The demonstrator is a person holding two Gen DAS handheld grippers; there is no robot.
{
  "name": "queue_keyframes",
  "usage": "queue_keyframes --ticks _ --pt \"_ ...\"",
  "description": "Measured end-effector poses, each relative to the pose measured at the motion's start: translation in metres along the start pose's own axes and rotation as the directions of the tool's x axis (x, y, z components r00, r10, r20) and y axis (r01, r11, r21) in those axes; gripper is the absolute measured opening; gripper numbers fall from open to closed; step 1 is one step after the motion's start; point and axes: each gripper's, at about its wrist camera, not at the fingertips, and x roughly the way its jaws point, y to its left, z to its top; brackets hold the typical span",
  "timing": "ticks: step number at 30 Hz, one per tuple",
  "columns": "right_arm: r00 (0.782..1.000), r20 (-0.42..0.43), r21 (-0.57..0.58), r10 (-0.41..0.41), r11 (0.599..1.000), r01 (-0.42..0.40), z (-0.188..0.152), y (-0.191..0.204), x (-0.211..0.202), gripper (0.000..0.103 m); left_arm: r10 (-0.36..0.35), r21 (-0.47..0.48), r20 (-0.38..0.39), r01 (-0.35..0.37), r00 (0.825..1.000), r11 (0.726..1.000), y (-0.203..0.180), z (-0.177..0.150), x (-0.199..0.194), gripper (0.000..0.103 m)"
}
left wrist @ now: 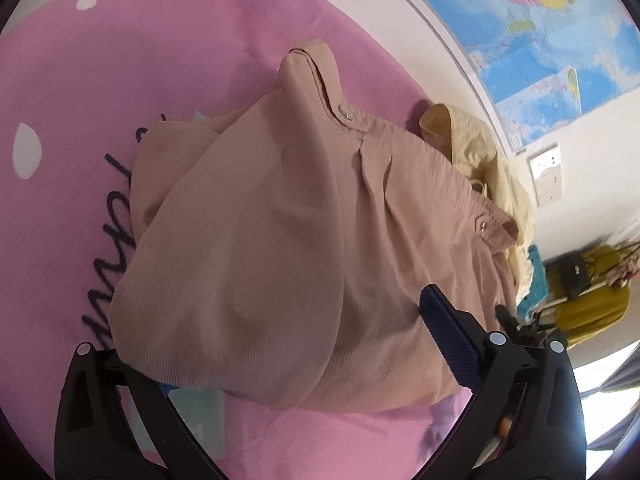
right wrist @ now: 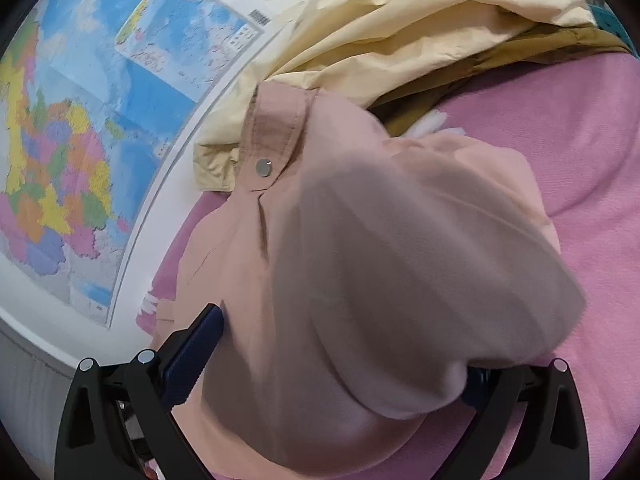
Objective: Fold large clothes
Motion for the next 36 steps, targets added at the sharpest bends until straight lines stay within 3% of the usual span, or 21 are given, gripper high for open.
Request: queue_keyframes --ticks 1,2,3,4,6,9,11,12,14,15,17,18,19,24,29,36 --pt "1.0 -0.015 -0.031 0.007 0.999 -0.007 0.0 0.002 0.003 0.088 0.001 0.004 -0.001 -0.001 1.0 1.0 -0.001 0.001 0.001 0.097" --pt "0.999 -0.032 -0.042 0.01 0.999 -0.011 0.001 0.002 0.005 0.075 0.015 0.017 0.0 -0.015 1.0 1.0 -0.002 0.001 0.001 0.085" --pt "0.998 -0.061 -0.029 0.024 0.999 -0.026 0.001 -0.002 0.008 0.047 0.036 0.033 0.0 -0.036 0.999 0.999 -0.004 0.0 0.001 0.069" --pt "0.992 -0.095 0.018 0.081 0.997 -0.079 0.002 -0.009 0.013 0.039 0.046 0.053 -0.017 -0.045 0.999 0.998 -0.005 0.0 0.003 0.054" --pt "0.988 -0.105 0.029 0.117 0.993 -0.114 0.002 -0.012 0.014 0.038 0.046 0.04 -0.019 -0.045 0.999 0.998 -0.004 0.0 0.003 0.051" --pt "0.98 -0.12 0.032 0.157 0.988 -0.154 0.005 -0.012 0.014 0.053 0.02 0.0 -0.019 -0.02 1.0 1.0 0.001 0.001 0.005 0.057" --pt "0.976 -0.129 0.026 0.176 0.984 -0.174 0.009 -0.006 0.016 0.068 -0.049 -0.045 -0.019 0.048 0.999 0.998 0.006 0.004 0.006 0.079" --pt "0.975 -0.138 0.017 0.175 0.985 -0.174 0.01 -0.001 0.018 0.077 -0.066 -0.046 -0.024 0.065 0.998 0.997 0.004 0.006 0.008 0.081" --pt "0.98 -0.14 0.003 0.143 0.99 -0.144 0.011 0.004 0.021 0.078 -0.043 -0.018 -0.027 0.042 0.999 0.999 -0.002 0.007 0.011 0.084" --pt "0.982 -0.134 -0.004 0.134 0.991 -0.136 0.01 0.004 0.021 0.077 -0.028 -0.001 -0.027 0.028 0.999 1.0 -0.005 0.006 0.012 0.084" --pt "0.985 -0.132 -0.018 0.107 0.994 -0.111 0.01 0.002 0.022 0.061 -0.004 0.025 -0.022 0.005 1.0 1.0 -0.008 0.005 0.013 0.077" --pt "0.986 -0.134 -0.015 0.097 0.995 -0.1 0.01 -0.001 0.023 0.045 0.013 0.032 -0.017 -0.012 1.0 0.999 -0.009 0.005 0.013 0.073" --pt "0.985 -0.137 0.005 0.106 0.994 -0.106 0.01 -0.006 0.024 0.039 0.03 0.037 -0.012 -0.03 0.999 0.999 -0.009 0.005 0.013 0.066" --pt "0.974 -0.157 0.003 0.165 0.986 -0.167 0.01 -0.009 0.023 0.027 0.041 0.03 -0.018 -0.041 0.999 0.999 -0.004 0.008 0.012 0.053" --pt "0.963 -0.151 -0.033 0.222 0.973 -0.23 0.01 0.001 0.012 0.019 0.017 0.055 -0.008 -0.017 1.0 0.998 -0.009 0.01 0.005 0.029" --pt "0.94 -0.146 -0.131 0.307 0.936 -0.326 0.015 0.044 -0.012 0.016 -0.002 0.16 0.066 -0.009 0.998 0.987 -0.03 0.016 -0.027 0.023"
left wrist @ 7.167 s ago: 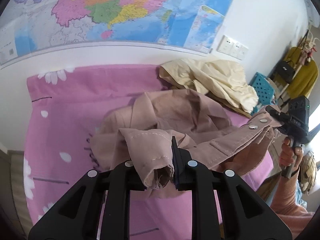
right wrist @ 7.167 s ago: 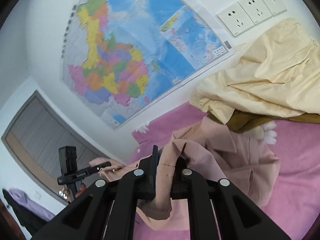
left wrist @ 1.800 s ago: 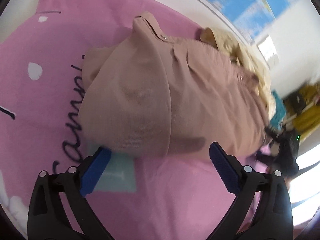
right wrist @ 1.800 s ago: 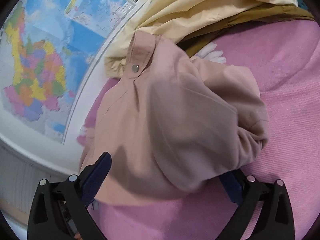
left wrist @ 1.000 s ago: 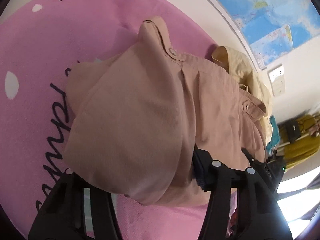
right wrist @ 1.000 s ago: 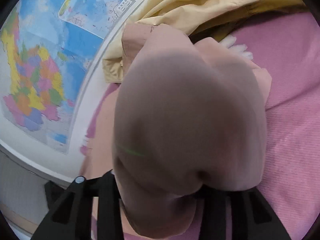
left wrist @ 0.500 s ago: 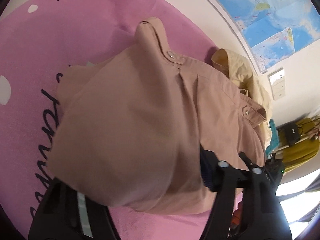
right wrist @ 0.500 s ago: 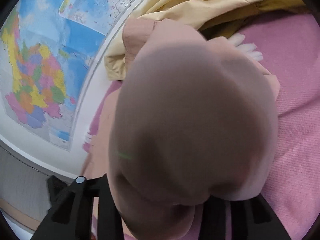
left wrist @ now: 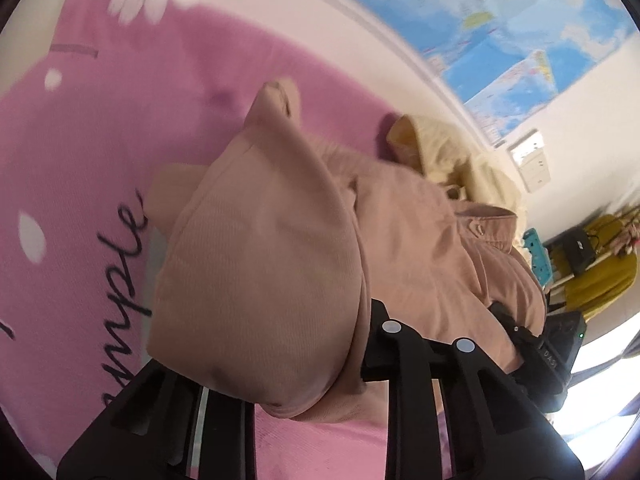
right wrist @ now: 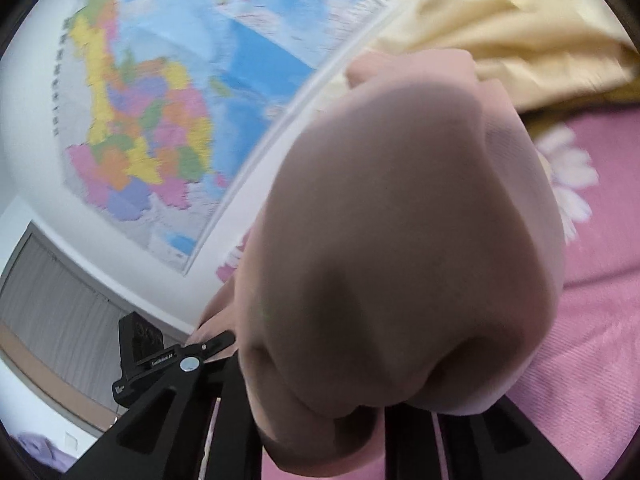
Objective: Fold large clothes
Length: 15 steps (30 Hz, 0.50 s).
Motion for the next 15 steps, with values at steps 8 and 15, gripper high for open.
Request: queue_keyframes --ticks 8,15 --pt "0.995 -0.004 -0.156 0.101 0.983 -0.1 0.024 0.069 0.007 0.015 0.039 0.111 0.103 -0.051 0.994 0.993 -0.018 0.035 -0.05 0.02" --pt "0.98 -0.052 -0.226 0.191 0.954 -0.198 0.052 0.124 0.054 0.015 0.115 0.12 0.218 -0.144 0.969 0.982 -0.004 0.078 -0.1 0.019"
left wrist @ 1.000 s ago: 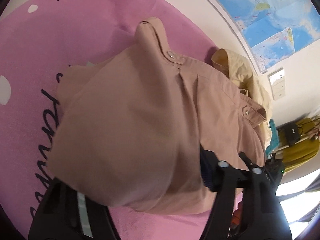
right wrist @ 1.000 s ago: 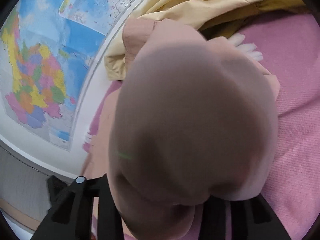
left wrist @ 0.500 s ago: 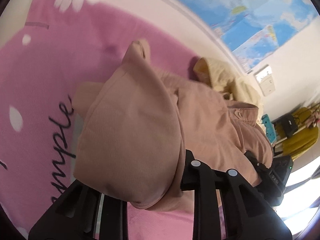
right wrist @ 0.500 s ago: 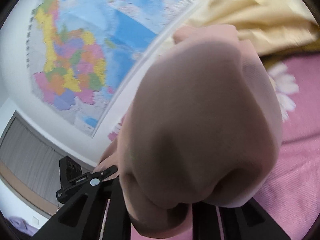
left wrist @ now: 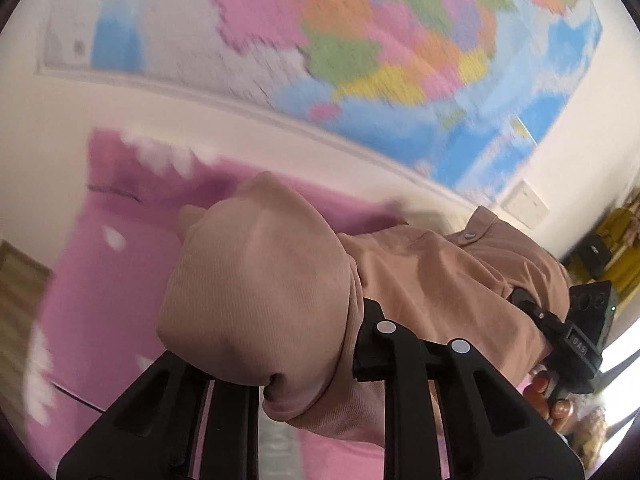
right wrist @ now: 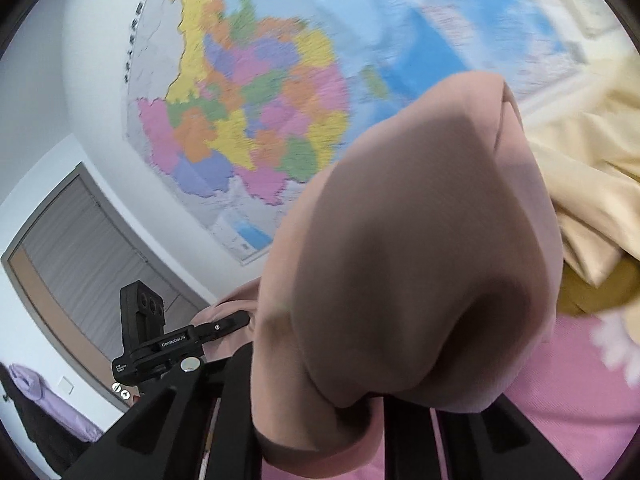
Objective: Fold large clothes
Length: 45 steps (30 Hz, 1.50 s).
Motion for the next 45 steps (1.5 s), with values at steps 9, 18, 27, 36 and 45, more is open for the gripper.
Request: queue_keyframes --ticks 9,18,27,36,45 --pt "0.988 -0.063 -0.038 0.14 0.989 -0.143 0.04 0.043 0.115 0.014 0.187 -0.024 0.162 -0.185 0.969 0.982 0.06 0.078 -0.042 0.019" --pt "0.965 -0.196 -0.071 0.173 0.979 -0.19 0.009 0.053 0.234 0.014 0.372 -0.154 0.248 -0.343 0.894 0.927 0.172 0.09 -0.05 0.019" --pt "0.893 -0.44 0.036 0.096 0.995 -0.09 -0.078 -0.013 0.28 0.026 0.403 -0.282 0.024 -0.38 0.915 0.881 0.286 0.016 0.023 0.022" --pt "0.878 -0.473 0.106 0.071 0.994 -0.023 -0.069 -0.043 0.232 0.062 0.382 -0.27 -0.03 -0.375 0.924 0.887 0.299 0.006 0.024 0.042" --pt "0.89 -0.429 0.202 0.155 0.977 -0.072 -0.082 -0.059 0.199 0.014 0.353 -0.194 0.006 -0.345 0.936 0.918 0.274 0.0 0.02 0.04"
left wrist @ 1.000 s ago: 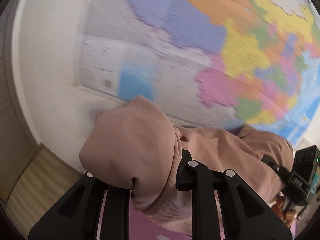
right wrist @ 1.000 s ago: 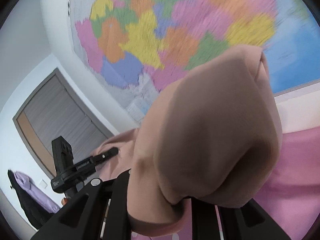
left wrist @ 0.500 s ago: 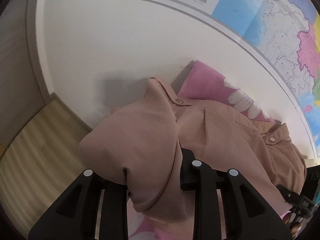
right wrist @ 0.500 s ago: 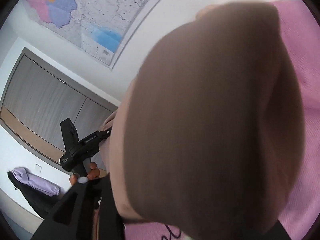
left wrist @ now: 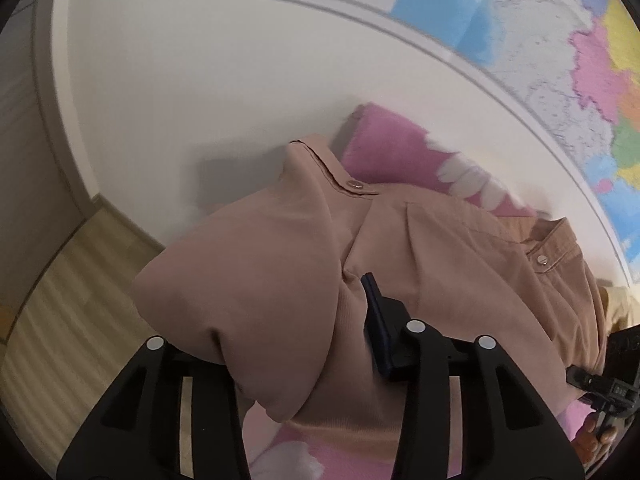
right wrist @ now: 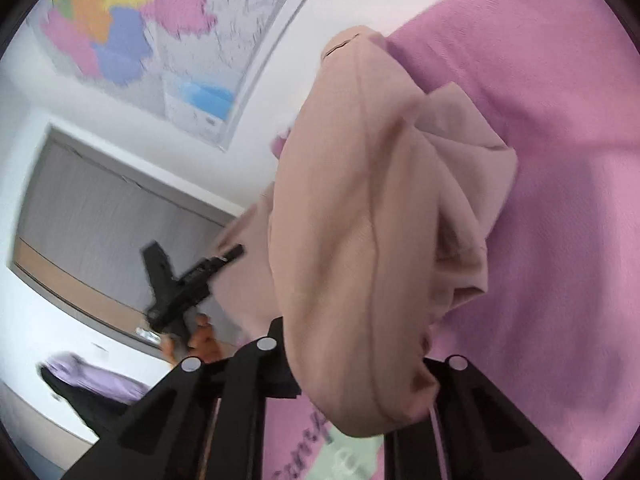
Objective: Fold large clothes
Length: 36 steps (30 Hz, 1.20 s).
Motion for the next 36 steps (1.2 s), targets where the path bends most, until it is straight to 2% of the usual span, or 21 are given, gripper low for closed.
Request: queue_keyframes --ticks 3,5,6,7,9,10,12,15,16,18,19,21,23,24,25,27,28,31,33,34,36 --pt "1.0 -0.019 0.039 0.005 0.999 -0.004 -0.009 -0.01 -0.005 0.014 0.007 0.035 0.009 -0.007 1.0 0.999 -0.007 -0.003 -0.001 0.041" --pt "0.998 -0.053 0.002 -0.043 0.999 0.044 -0.013 -0.008 -0.009 0.024 0.031 0.056 0.006 -0.032 0.999 0.998 -0.011 -0.004 0.004 0.041" --pt "0.997 -0.063 0.008 -0.054 0.998 0.054 -0.013 -0.007 -0.013 0.035 0.05 0.058 -0.003 -0.05 0.999 0.997 -0.012 -0.005 0.007 0.041" --pt "0.995 -0.068 0.004 -0.071 0.997 0.071 -0.015 -0.003 -0.017 0.038 0.054 0.057 -0.008 -0.053 0.999 0.997 -0.011 -0.005 0.009 0.042" --pt "0.986 -0.06 -0.075 -0.153 0.986 0.148 -0.023 0.009 -0.04 0.044 0.054 0.039 -0.022 -0.053 0.998 0.998 -0.008 -0.005 0.011 0.044" --pt "0.98 -0.054 -0.116 -0.189 0.976 0.182 -0.025 0.02 -0.049 0.043 0.051 0.033 -0.024 -0.05 0.998 0.998 -0.007 -0.005 0.011 0.044" --pt "0.964 -0.012 -0.209 -0.266 0.943 0.258 -0.025 0.034 -0.073 0.043 0.06 0.03 -0.027 -0.059 0.998 0.998 -0.004 -0.006 0.01 0.045" --pt "0.912 0.099 -0.297 -0.399 0.863 0.41 -0.014 0.055 -0.093 0.043 0.071 0.031 -0.019 -0.07 0.997 0.997 -0.005 -0.009 0.003 0.048" --pt "0.901 0.148 -0.315 -0.407 0.844 0.433 -0.011 0.059 -0.1 0.043 0.075 0.033 -0.013 -0.075 0.997 0.997 -0.005 -0.009 0.0 0.051" --pt "0.897 0.214 -0.333 -0.388 0.834 0.44 -0.004 0.071 -0.111 0.043 0.101 0.051 -0.008 -0.1 0.995 0.994 -0.009 -0.01 -0.005 0.059" --pt "0.9 0.229 -0.358 -0.372 0.827 0.433 0.001 0.079 -0.107 0.043 0.119 0.063 -0.004 -0.118 0.993 0.991 -0.013 -0.011 -0.008 0.061" --pt "0.876 0.261 -0.393 -0.405 0.785 0.48 0.016 0.083 -0.087 0.043 0.151 0.099 0.001 -0.151 0.988 0.984 -0.021 -0.014 -0.015 0.07" --pt "0.88 0.224 -0.418 -0.418 0.775 0.475 0.025 0.086 -0.054 0.04 0.193 0.132 0.021 -0.194 0.981 0.972 -0.03 -0.016 -0.024 0.078" --pt "0.868 0.213 -0.408 -0.449 0.766 0.497 0.035 0.082 -0.034 0.038 0.208 0.143 0.028 -0.21 0.978 0.967 -0.033 -0.017 -0.028 0.081" --pt "0.865 0.178 -0.395 -0.47 0.77 0.5 0.042 0.071 -0.021 0.036 0.227 0.146 0.026 -0.228 0.974 0.963 -0.035 -0.017 -0.031 0.089" --pt "0.845 0.131 -0.327 -0.518 0.782 0.53 0.05 0.049 -0.003 0.029 0.236 0.159 0.053 -0.241 0.97 0.957 -0.039 -0.019 -0.04 0.09" --pt "0.843 0.1 -0.288 -0.528 0.796 0.533 0.052 0.034 0.002 0.028 0.242 0.186 0.069 -0.251 0.968 0.95 -0.045 -0.021 -0.047 0.09" --pt "0.862 0.078 -0.215 -0.501 0.836 0.506 0.047 0.009 0.002 0.026 0.233 0.214 0.109 -0.252 0.966 0.944 -0.052 -0.026 -0.067 0.091" --pt "0.854 0.089 -0.24 -0.512 0.822 0.517 0.042 0.011 0.0 0.026 0.192 0.23 0.14 -0.221 0.971 0.948 -0.06 -0.032 -0.079 0.091" --pt "0.849 0.088 -0.246 -0.52 0.815 0.525 0.041 0.013 -0.001 0.026 0.142 0.274 0.137 -0.176 0.98 0.945 -0.07 -0.039 -0.083 0.091" --pt "0.856 0.072 -0.233 -0.512 0.826 0.513 0.04 0.017 -0.007 0.026 0.091 0.323 0.125 -0.127 0.988 0.938 -0.086 -0.05 -0.083 0.091"
